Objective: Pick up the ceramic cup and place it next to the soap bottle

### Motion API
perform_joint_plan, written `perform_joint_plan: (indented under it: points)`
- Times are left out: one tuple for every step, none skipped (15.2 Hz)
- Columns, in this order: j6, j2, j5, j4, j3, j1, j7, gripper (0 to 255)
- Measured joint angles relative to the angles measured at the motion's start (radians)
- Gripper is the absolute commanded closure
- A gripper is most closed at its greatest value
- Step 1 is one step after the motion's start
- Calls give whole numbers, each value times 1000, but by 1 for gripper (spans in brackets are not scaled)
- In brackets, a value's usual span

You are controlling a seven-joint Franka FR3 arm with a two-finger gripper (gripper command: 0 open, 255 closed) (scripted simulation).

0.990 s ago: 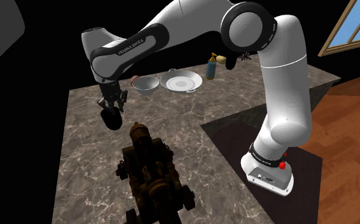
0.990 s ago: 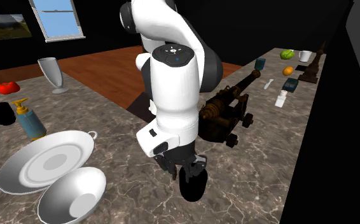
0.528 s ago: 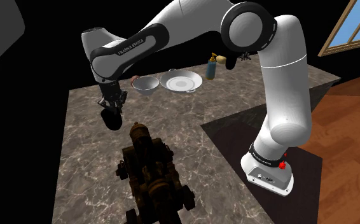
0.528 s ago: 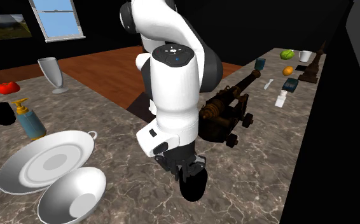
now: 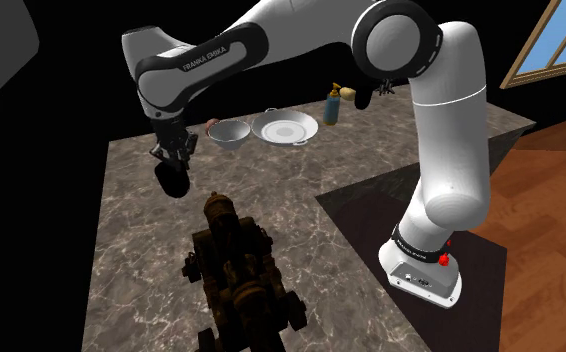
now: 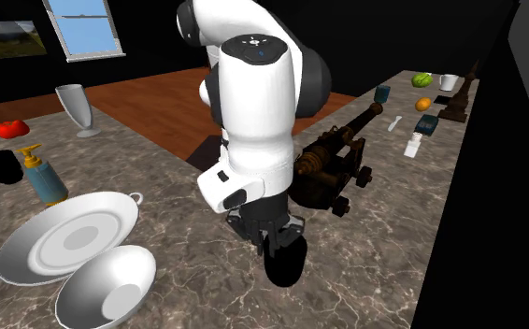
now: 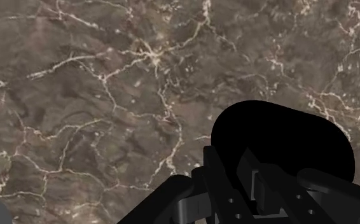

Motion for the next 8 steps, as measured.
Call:
perform_joint_plan:
  points:
    - [-11,-6,2,5,0,-2,-2,255]
    - [-24,-8,2,17,1,0,0,255]
    - [-35,-10,3,25,2,0,-1,255]
    - [-46,-11,4,35,2,0,-2,255]
    - [-59,-16,5,44,3,0,-3,255]
    - [-72,-16,5,57,3,1,-2,255]
    - [-85,-22,7,64,4,0,-4,255]
    - [-97,-26,8,72,4,0,-4,255]
